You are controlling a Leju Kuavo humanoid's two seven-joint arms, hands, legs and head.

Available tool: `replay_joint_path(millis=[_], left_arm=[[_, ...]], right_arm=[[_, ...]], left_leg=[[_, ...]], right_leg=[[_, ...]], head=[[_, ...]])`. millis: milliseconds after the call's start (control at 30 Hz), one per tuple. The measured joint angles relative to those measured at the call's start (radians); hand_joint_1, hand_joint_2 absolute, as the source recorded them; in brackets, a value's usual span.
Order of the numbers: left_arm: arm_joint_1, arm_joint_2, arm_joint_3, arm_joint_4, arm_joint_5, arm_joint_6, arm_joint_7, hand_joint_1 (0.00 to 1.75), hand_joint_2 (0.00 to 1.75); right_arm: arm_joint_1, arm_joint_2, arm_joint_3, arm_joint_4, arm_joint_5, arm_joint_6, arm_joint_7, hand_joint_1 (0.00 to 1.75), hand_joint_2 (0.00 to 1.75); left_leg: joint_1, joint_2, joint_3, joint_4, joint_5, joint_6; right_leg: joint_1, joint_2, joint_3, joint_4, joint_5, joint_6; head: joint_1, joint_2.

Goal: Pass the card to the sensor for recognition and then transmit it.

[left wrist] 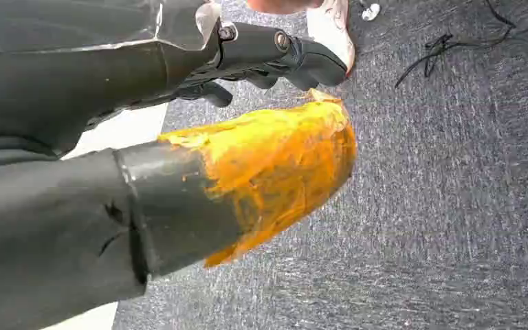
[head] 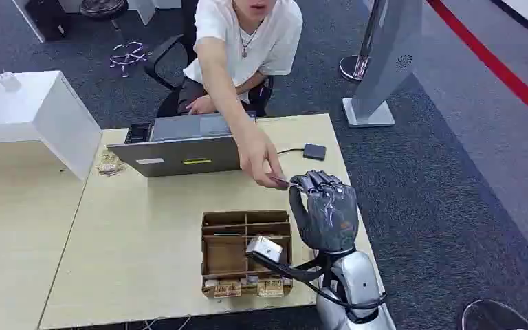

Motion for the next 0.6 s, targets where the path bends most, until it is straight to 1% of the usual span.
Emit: replay_joint_path(millis=[133, 233, 300, 533, 600], left_arm=[[0.0, 0.0, 0.0, 0.0, 0.0, 0.0, 0.0, 0.0, 0.0], [0.0, 0.0, 0.0, 0.0, 0.002, 0.0, 0.0, 0.0, 0.0], [0.0, -0.001, 0.0, 0.0, 0.002, 0.0, 0.0, 0.0, 0.0], [0.0, -0.001, 0.0, 0.0, 0.005, 0.0, 0.0, 0.0, 0.0], [0.0, -0.001, 0.0, 0.0, 0.005, 0.0, 0.0, 0.0, 0.0]], right_arm=[[0.006, 0.016, -0.009, 0.0, -0.028, 0.0, -0.035, 1.75, 1.75], [0.013, 0.032, -0.027, 0.003, -0.073, 0.0, -0.062, 1.75, 1.75], [0.017, 0.037, -0.039, 0.008, -0.102, 0.0, -0.069, 1.75, 1.75], [0.027, 0.038, -0.068, 0.04, -0.186, 0.0, -0.053, 1.75, 1.75], [0.033, 0.038, -0.083, 0.063, -0.235, 0.0, -0.039, 1.75, 1.75]], left_leg=[[0.0, 0.0, 0.0, 0.0, 0.0, 0.0], [0.0, 0.0, 0.0, 0.0, 0.0, 0.0], [0.0, 0.0, 0.0, 0.0, 0.0, 0.0], [0.0, 0.0, 0.0, 0.0, 0.0, 0.0], [0.0, 0.0, 0.0, 0.0, 0.0, 0.0]], right_leg=[[0.0, 0.0, 0.0, 0.0, 0.0, 0.0], [0.0, 0.0, 0.0, 0.0, 0.0, 0.0], [0.0, 0.0, 0.0, 0.0, 0.0, 0.0], [0.0, 0.0, 0.0, 0.0, 0.0, 0.0], [0.0, 0.0, 0.0, 0.0, 0.0, 0.0]], head=[[0.0, 0.0], [0.0, 0.0], [0.0, 0.0], [0.0, 0.0], [0.0, 0.0]])
